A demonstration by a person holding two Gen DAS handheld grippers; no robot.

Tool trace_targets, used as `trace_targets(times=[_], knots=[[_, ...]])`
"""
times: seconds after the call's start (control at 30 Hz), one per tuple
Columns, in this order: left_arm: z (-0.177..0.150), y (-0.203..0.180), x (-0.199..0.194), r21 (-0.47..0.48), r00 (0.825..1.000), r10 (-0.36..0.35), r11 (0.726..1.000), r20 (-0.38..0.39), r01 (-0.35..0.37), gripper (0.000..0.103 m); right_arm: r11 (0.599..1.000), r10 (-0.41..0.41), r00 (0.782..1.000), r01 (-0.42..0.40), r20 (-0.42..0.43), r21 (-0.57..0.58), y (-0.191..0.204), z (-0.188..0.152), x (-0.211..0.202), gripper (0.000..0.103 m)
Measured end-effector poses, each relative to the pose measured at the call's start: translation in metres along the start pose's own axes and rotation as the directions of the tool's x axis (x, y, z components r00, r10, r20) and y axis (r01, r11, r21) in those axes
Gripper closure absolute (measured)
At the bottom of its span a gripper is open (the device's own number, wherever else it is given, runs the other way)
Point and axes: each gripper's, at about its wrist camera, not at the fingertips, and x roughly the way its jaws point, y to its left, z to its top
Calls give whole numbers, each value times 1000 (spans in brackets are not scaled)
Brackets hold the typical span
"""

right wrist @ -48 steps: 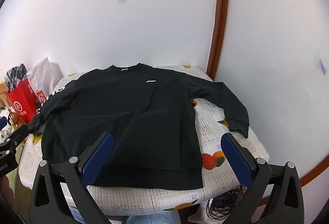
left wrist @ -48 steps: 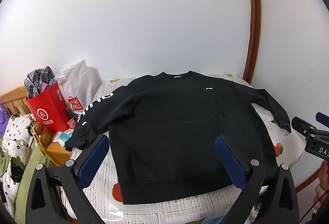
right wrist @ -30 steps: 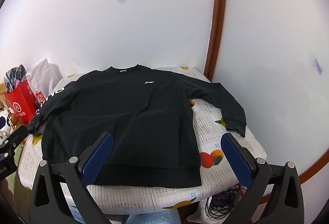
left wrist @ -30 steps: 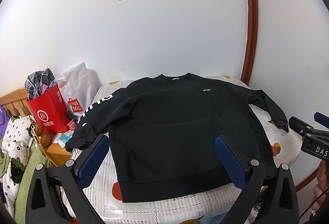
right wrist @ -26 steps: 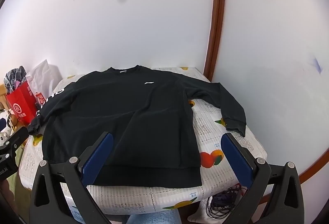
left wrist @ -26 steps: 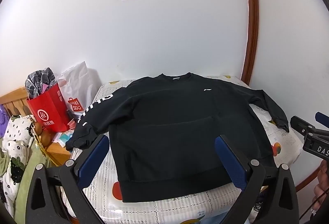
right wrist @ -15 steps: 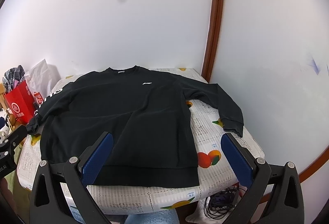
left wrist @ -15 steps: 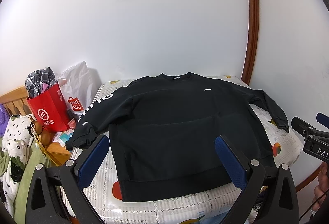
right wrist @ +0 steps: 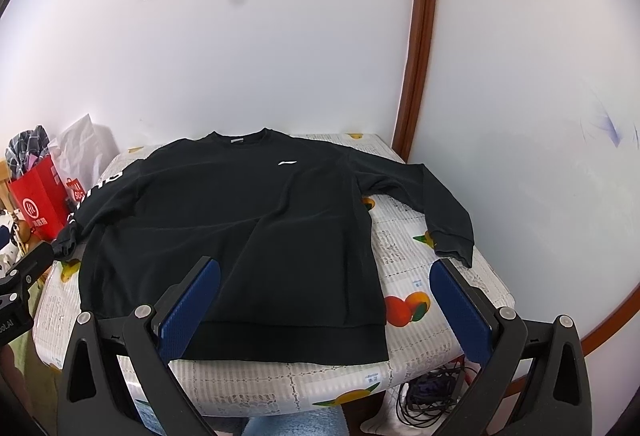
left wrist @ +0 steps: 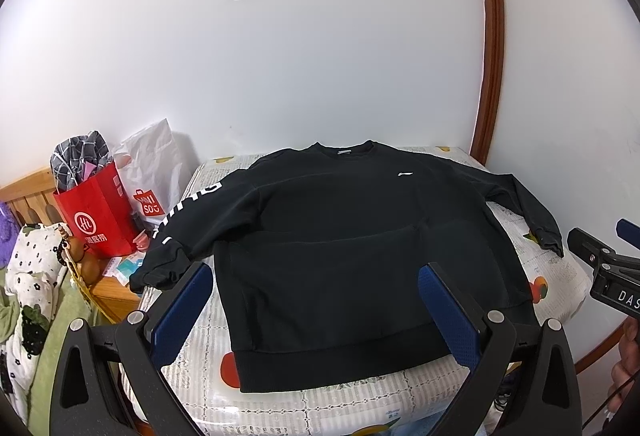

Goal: Fold small clothes

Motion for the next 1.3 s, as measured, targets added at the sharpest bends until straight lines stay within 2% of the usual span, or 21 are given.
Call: trace_targets(times=[1.0, 1.3], knots=[[2, 7, 0, -7, 1000, 16, 1000, 0, -16, 0, 1000, -8, 1000, 8, 5, -11, 5, -6, -2, 0], [5, 13, 4, -6, 1000, 20, 1000, 4, -20, 0, 1000, -11, 1000, 11, 3, -2, 3, 1, 3, 0]])
